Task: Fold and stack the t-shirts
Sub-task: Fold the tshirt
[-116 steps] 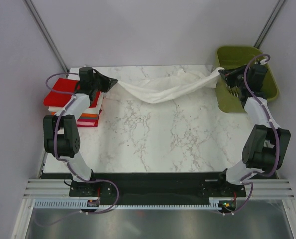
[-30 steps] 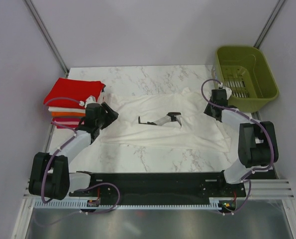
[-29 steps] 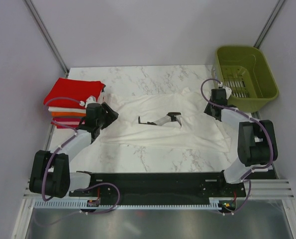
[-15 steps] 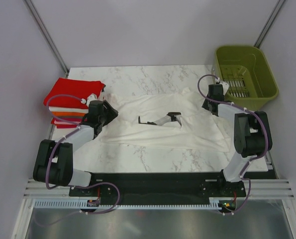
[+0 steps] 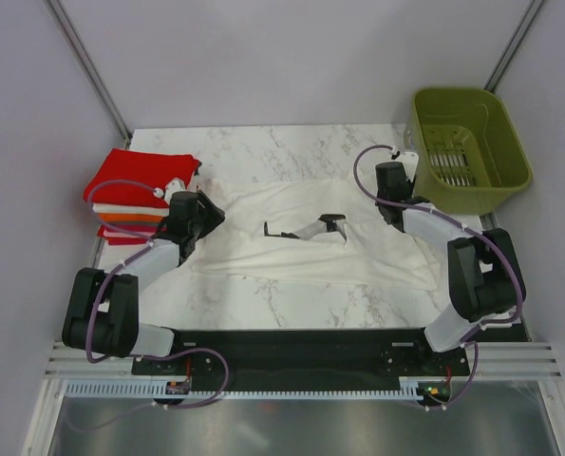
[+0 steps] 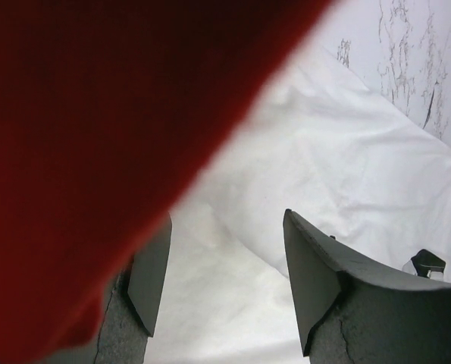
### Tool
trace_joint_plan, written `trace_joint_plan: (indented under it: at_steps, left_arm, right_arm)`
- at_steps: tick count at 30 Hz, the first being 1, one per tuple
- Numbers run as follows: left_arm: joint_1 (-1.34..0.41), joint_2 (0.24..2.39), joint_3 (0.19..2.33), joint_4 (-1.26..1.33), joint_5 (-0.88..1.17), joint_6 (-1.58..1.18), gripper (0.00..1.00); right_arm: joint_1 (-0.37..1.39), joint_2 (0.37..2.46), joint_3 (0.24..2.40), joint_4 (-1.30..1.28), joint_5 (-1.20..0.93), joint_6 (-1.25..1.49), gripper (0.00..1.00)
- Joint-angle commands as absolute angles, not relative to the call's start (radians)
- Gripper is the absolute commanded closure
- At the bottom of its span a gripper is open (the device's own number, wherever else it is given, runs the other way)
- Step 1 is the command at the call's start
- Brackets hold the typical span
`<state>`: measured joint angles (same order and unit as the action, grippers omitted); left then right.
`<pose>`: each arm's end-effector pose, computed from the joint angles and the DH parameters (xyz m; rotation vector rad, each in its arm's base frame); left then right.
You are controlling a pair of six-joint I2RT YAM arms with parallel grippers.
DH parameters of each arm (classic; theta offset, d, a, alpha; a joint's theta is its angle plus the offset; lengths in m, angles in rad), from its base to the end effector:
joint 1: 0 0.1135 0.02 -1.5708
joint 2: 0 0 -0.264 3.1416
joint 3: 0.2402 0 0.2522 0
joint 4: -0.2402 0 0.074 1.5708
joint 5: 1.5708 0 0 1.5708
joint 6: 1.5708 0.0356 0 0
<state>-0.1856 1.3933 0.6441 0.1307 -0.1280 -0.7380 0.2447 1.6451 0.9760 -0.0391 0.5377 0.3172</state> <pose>0.2787 -0.0477 0.1871 -0.6724 2.1045 -0.3807 0.3424 0.0667 0.2039 0.3522 2.1501 -0.2964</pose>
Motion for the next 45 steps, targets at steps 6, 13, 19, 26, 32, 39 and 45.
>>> trace_joint_plan:
  at_steps: [6, 13, 19, 26, 32, 39, 45]
  left_arm:
    - [-0.190, 1.355, 0.647, 0.173, -0.161, -0.689, 0.32]
    - [-0.190, 1.353, 0.653, 0.172, -0.158, -0.689, 0.32]
    - [-0.190, 1.353, 0.650, 0.170, -0.161, -0.687, 0.32]
    - [-0.189, 1.358, 0.652, 0.167, -0.166, -0.687, 0.32]
    - [-0.190, 1.365, 0.661, 0.147, -0.175, -0.681, 0.33]
    - [-0.192, 1.368, 0.658, 0.110, -0.195, -0.686, 0.37]
    - [-0.207, 1.373, 0.649, 0.095, -0.206, -0.690, 0.38]
  right_arm:
    - [0.250, 1.755, 1.077, -0.107, 0.509, 0.270, 0.55]
    - [0.170, 1.790, 1.103, -0.173, 0.474, 0.345, 0.56]
    - [0.106, 1.769, 1.083, -0.161, 0.365, 0.351, 0.56]
    - [0.121, 1.779, 1.071, -0.153, 0.337, 0.345, 0.55]
    - [0.123, 1.798, 1.071, -0.160, 0.365, 0.347, 0.57]
    - [0.123, 1.821, 1.080, -0.179, 0.365, 0.354, 0.66]
    - [0.121, 1.799, 1.065, -0.173, 0.354, 0.360, 0.87]
